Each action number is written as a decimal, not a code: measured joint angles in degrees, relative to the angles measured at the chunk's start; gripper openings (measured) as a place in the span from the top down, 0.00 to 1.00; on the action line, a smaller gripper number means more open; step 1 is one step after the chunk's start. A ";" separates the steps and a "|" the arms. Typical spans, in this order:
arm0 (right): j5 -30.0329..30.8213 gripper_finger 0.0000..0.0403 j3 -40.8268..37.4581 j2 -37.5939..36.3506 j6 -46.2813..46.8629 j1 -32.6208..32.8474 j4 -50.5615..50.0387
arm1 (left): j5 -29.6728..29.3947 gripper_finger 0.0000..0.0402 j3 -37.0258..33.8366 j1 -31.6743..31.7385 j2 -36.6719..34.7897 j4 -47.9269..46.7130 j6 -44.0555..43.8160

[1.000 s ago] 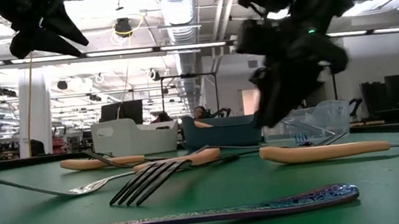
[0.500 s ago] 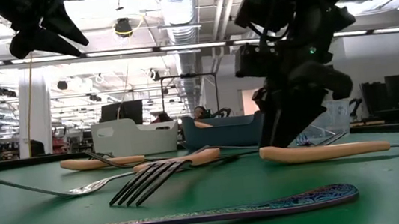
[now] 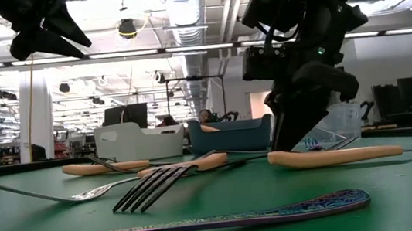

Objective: Sort silverware by color (type)
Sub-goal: Put the black fork into the transparent bin, then put the blue fork into the white bin

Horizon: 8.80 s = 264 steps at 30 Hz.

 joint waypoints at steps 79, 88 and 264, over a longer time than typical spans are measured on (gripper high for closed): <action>10.22 0.98 -18.46 -50.79 1.74 -39.28 17.78 | -1.67 0.60 0.00 -0.02 0.00 0.13 -0.04; 5.10 0.98 -29.19 -49.77 2.71 -46.03 38.70 | -3.28 0.60 0.00 0.00 0.00 0.00 0.04; -8.04 0.98 0.22 -19.63 -2.38 -37.80 -2.60 | -10.77 0.60 0.02 -0.02 0.00 -2.82 -3.83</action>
